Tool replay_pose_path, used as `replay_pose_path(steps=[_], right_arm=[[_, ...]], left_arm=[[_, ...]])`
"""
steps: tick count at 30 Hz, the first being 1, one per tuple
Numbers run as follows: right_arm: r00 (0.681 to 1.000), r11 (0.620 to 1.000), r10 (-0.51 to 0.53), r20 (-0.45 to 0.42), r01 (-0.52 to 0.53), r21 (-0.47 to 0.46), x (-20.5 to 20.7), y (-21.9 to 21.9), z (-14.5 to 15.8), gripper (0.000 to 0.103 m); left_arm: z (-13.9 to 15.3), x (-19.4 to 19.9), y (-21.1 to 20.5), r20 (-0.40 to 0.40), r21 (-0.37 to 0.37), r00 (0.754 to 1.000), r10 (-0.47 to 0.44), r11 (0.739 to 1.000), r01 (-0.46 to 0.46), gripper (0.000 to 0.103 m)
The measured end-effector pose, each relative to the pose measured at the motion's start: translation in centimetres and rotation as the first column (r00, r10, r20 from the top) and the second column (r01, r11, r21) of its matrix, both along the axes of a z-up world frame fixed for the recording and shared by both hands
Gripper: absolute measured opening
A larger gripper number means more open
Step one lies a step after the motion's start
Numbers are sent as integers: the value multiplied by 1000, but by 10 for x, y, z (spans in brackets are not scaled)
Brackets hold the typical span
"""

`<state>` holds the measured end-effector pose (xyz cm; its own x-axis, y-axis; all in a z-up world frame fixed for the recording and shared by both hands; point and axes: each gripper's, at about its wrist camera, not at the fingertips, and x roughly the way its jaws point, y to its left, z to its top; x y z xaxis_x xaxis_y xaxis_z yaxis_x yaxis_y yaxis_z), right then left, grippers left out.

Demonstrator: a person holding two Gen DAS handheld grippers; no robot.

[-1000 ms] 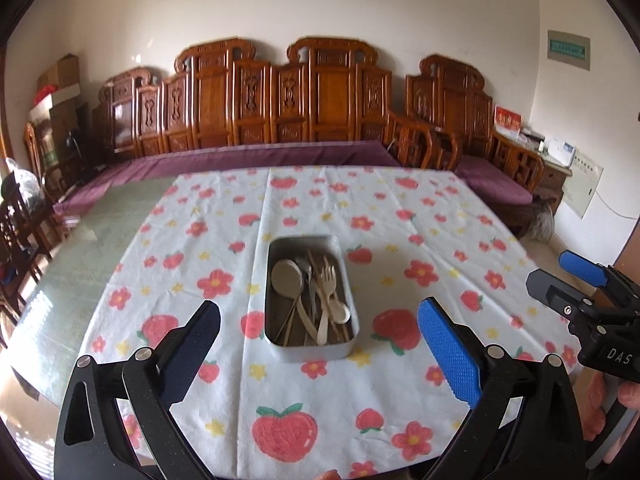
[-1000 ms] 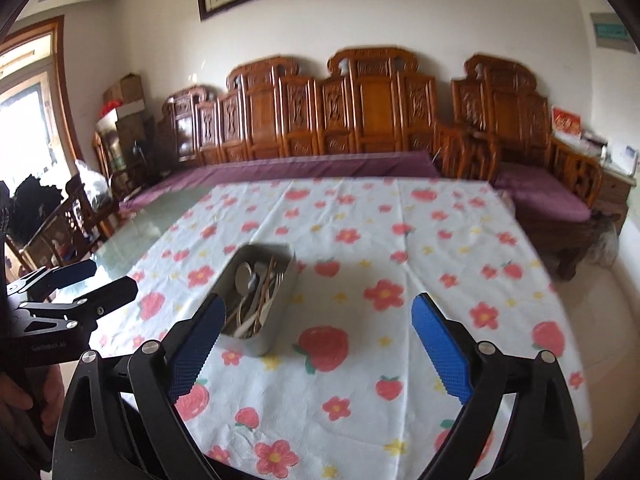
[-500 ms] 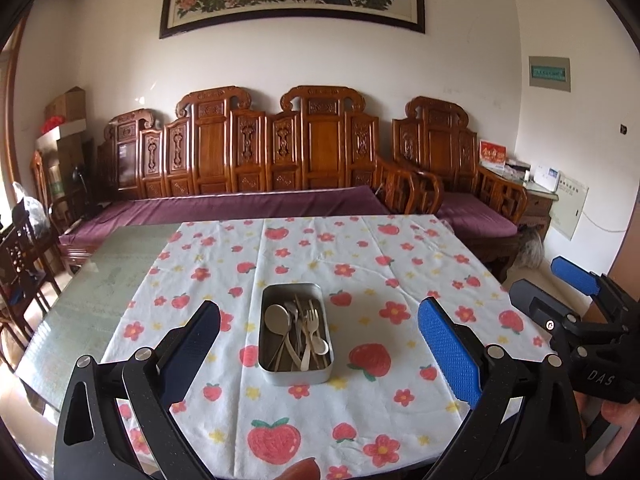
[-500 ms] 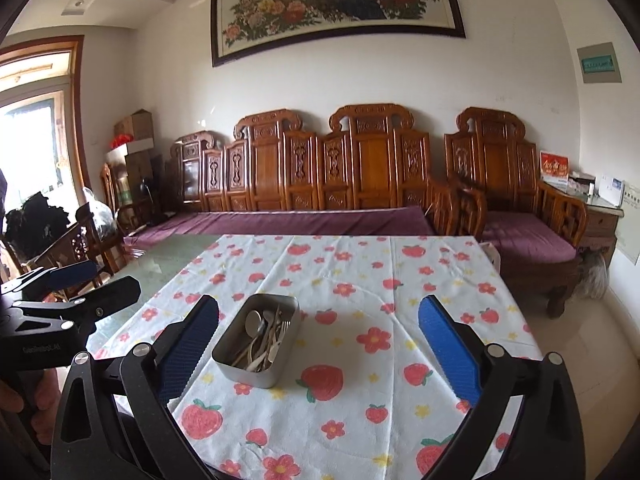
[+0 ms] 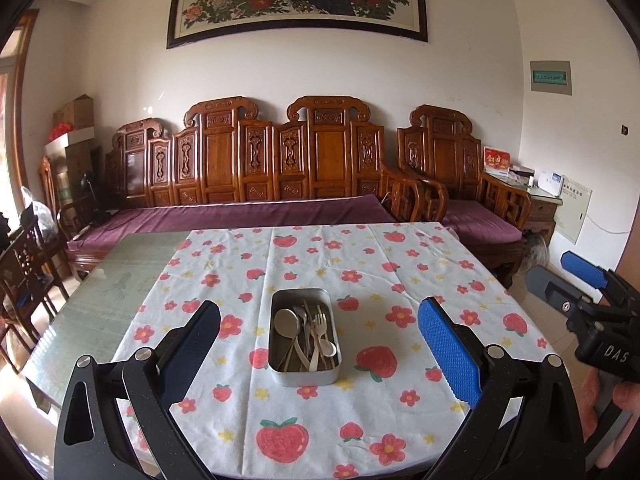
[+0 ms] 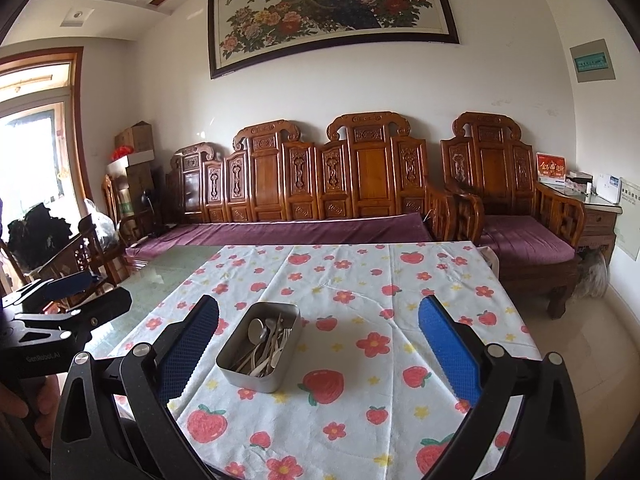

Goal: Organize utensils

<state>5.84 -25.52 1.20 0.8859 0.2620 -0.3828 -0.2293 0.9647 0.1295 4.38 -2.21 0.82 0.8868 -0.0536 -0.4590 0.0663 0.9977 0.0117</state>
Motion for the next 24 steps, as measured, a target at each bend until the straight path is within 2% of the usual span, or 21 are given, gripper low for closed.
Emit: replay_pose_path(steps=[24], right_arm=[[1000, 1000, 10, 3, -10, -4, -2, 0, 5, 101]], left_arm=[[-5, 2, 2, -3, -7, 1000, -2, 1000, 2, 96]])
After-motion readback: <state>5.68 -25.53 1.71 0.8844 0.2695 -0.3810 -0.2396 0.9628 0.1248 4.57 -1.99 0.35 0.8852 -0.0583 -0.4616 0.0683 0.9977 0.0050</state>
